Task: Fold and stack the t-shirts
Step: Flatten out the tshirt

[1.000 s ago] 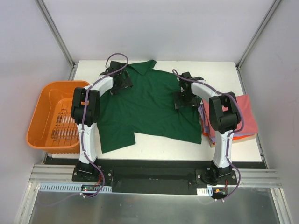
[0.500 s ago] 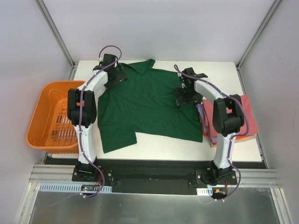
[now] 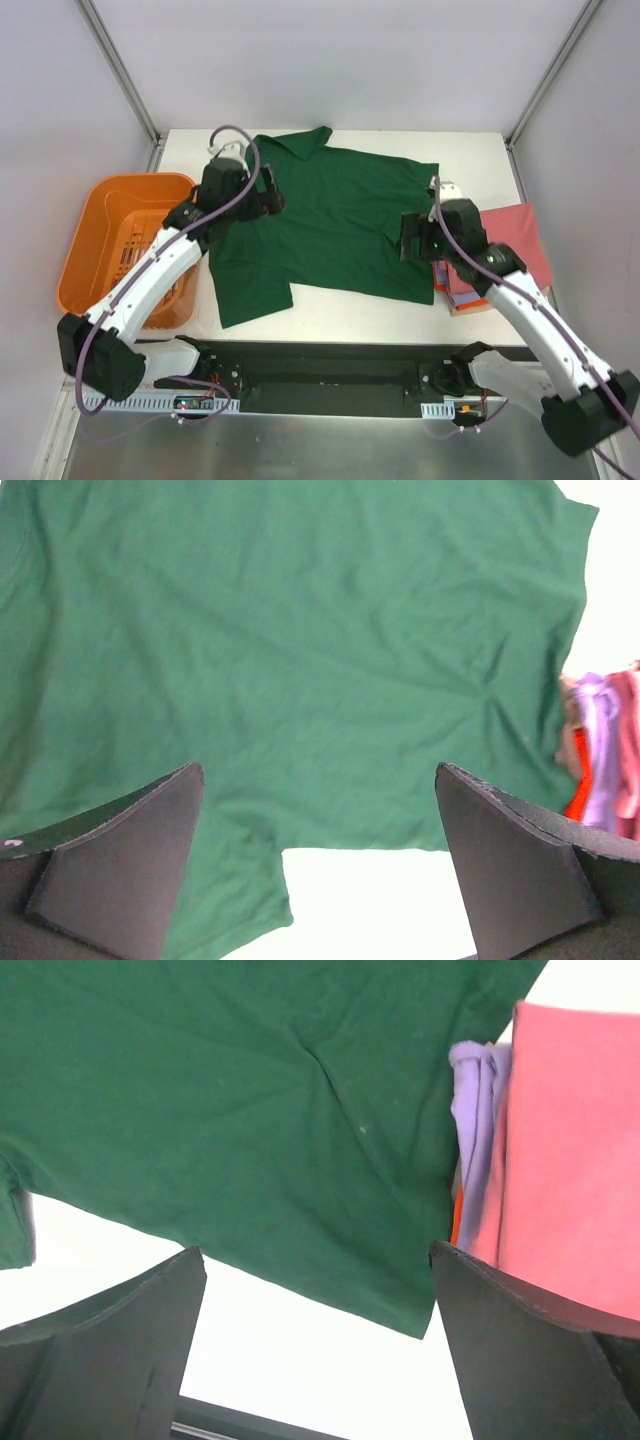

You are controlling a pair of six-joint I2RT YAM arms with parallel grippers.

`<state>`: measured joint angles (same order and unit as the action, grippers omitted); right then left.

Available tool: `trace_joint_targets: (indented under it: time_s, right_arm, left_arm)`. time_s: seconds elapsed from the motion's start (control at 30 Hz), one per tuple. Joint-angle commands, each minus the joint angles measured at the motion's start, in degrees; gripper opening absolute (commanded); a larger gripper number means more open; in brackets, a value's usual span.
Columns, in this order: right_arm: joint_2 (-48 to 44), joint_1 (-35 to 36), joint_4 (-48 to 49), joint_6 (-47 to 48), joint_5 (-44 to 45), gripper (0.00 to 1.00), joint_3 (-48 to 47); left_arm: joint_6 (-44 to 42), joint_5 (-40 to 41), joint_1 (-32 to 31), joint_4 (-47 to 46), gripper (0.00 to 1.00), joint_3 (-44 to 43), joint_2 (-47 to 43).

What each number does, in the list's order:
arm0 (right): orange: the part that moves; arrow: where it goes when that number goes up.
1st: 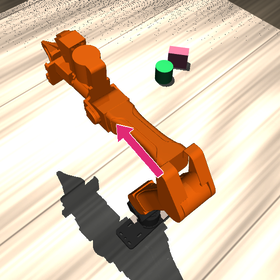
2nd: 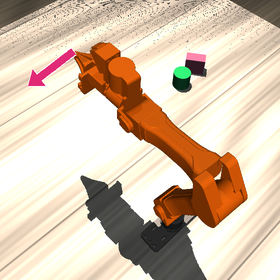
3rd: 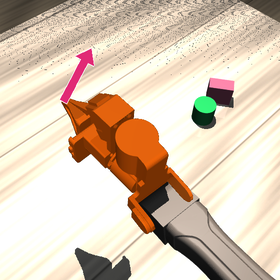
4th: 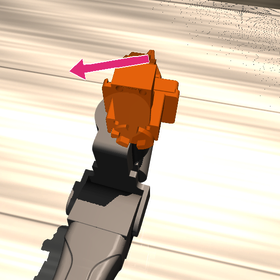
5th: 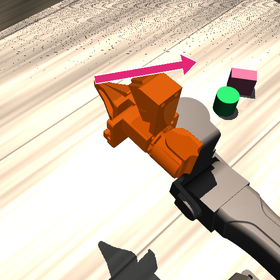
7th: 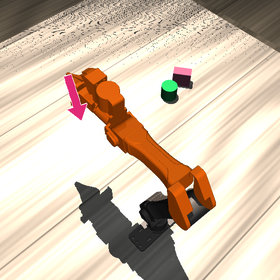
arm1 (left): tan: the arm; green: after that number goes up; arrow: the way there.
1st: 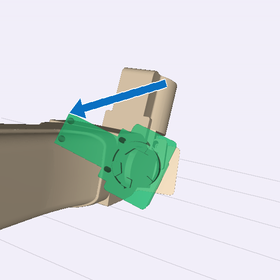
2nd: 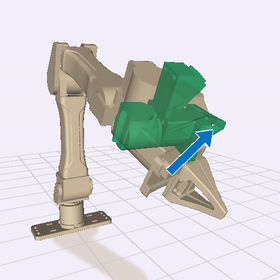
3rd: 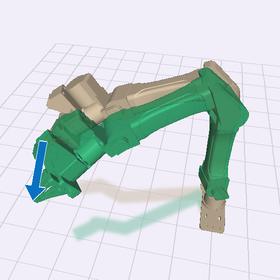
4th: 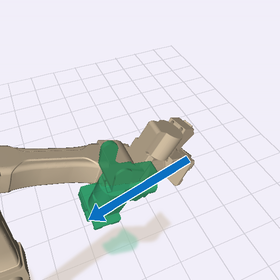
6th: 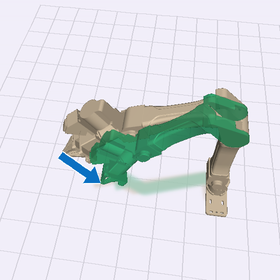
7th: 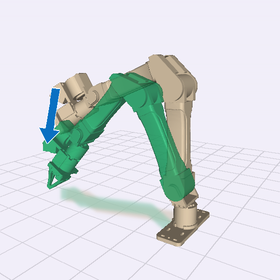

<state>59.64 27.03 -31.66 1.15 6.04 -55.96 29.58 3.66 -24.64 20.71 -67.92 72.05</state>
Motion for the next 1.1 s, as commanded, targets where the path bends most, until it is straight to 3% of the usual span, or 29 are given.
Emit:
trace_joint_targets:
  time_s: [0.0, 0.13, 0.27, 0.63, 0.83, 1.07]
  right_arm:
    - [-10.4, -0.5, 13.4, -4.6, 1.5, 0.96, 11.1]
    - [-17.5, -0.8, 18.4, -5.3, 0.7, 0.96, 18.2]
    - [-18.9, -1.1, 16.7, -5.3, -1.7, 0.96, 19.2]
    - [-20.3, -1.4, 11.4, -4.3, 3.1, 0.96, 21.7]
    - [-19.9, -1.4, 11.8, -3.8, 4.0, 0.96, 23.0]
    - [-21.1, -1.5, 12.1, -4.0, 4.9, 0.96, 24.4]
  left_arm:
    - [3.7, 1.1, -0.1, 1.7, 0.99, 10.5, -8.0]
    - [6.6, -1.1, -0.2, 1.9, 0.99, 18.3, -16.4]
    - [8.6, -2.1, -0.4, 3.5, 0.99, 23.9, -21.7]
    - [14.4, -2.7, -0.5, 13.1, 0.99, 36.7, -25.8]
    - [14.8, -0.7, -0.5, 18.2, 0.99, 37.1, -32.2]
    - [21.0, 7.7, -0.5, 26.2, 0.99, 35.7, -34.6]
